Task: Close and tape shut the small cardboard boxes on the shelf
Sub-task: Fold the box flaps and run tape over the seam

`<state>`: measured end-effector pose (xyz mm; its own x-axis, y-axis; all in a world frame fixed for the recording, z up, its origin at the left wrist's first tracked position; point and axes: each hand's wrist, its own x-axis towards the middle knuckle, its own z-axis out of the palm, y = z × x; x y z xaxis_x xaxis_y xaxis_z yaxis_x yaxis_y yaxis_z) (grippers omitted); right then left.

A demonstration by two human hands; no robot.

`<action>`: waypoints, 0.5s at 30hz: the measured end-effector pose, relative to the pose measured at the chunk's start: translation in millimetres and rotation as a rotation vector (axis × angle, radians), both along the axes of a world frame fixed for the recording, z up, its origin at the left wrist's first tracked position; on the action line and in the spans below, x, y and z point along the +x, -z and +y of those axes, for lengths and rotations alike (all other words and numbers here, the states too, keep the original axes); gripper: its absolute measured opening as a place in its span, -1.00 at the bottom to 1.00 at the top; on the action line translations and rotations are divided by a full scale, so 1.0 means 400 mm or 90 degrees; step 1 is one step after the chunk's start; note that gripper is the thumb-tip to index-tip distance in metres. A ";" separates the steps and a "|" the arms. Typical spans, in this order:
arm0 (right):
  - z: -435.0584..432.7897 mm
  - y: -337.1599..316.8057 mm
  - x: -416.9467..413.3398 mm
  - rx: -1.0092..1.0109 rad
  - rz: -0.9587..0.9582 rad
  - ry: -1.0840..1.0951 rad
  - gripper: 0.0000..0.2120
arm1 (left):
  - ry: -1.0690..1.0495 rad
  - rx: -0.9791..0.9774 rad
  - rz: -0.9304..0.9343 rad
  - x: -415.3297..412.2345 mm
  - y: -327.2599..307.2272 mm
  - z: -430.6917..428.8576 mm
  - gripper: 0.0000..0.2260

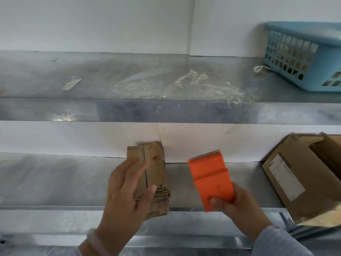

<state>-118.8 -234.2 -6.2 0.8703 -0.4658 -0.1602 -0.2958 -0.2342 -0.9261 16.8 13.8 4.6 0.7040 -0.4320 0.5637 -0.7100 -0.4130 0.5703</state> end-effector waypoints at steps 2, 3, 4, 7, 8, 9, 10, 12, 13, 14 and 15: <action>0.020 -0.015 -0.006 0.178 -0.069 -0.015 -0.22 | 0.089 -0.015 0.046 -0.011 -0.037 -0.028 -0.70; 0.028 -0.015 -0.008 0.265 -0.093 -0.032 -0.14 | 0.117 -0.022 0.120 -0.020 -0.054 -0.042 -0.75; 0.038 -0.016 -0.011 0.346 -0.111 -0.053 -0.12 | 0.138 -0.029 0.232 -0.032 -0.076 -0.059 -0.76; 0.058 -0.040 -0.017 0.399 -0.122 -0.138 -0.21 | 0.227 -0.064 0.628 -0.058 -0.125 -0.105 -0.58; 0.062 -0.052 -0.019 0.357 -0.112 -0.164 -0.22 | 0.248 -0.080 0.688 -0.058 -0.135 -0.115 -0.62; 0.066 -0.062 -0.020 0.303 -0.102 -0.178 -0.22 | 0.260 -0.087 0.704 -0.054 -0.146 -0.122 -0.68; 0.067 -0.073 -0.022 0.250 -0.099 -0.181 -0.24 | 0.263 -0.087 0.705 -0.047 -0.154 -0.123 -0.70; 0.071 -0.097 -0.028 0.135 -0.111 -0.184 -0.36 | 0.293 -0.112 0.713 -0.031 -0.158 -0.116 -0.66; 0.074 -0.105 -0.032 0.076 -0.115 -0.199 -0.44 | 0.319 -0.118 0.723 -0.020 -0.162 -0.110 -0.63; 0.077 -0.114 -0.035 0.024 -0.113 -0.217 -0.52 | 0.348 -0.117 0.725 -0.012 -0.171 -0.103 -0.61; 0.080 -0.122 -0.037 -0.016 -0.111 -0.231 -0.57 | 0.369 -0.118 0.723 -0.003 -0.180 -0.095 -0.59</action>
<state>-133.6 -202.3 42.6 0.9921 -0.1246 0.0127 -0.0278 -0.3180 -0.9477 15.5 -24.2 76.5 0.5625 -0.8147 -0.1405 0.1604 -0.0591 0.9853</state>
